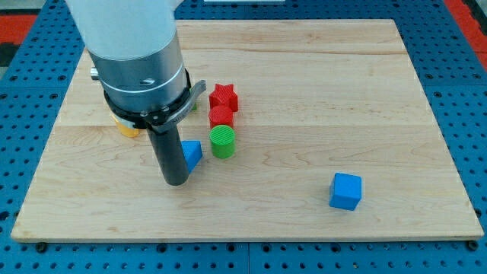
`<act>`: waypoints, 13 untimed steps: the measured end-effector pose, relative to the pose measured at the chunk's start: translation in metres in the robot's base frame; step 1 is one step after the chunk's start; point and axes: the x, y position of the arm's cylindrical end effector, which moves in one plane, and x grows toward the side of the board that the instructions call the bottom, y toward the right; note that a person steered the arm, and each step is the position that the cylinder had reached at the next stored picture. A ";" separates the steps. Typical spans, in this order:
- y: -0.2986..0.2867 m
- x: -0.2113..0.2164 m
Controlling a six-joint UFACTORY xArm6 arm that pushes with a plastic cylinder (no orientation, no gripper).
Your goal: Nudge the blue triangle a bit left
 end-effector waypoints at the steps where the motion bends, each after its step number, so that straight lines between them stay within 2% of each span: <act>1: 0.008 0.014; 3: 0.068 0.027; 7: -0.019 -0.004; 8: 0.015 -0.004; 10: 0.040 0.009; 12: -0.003 -0.001; 13: -0.001 -0.002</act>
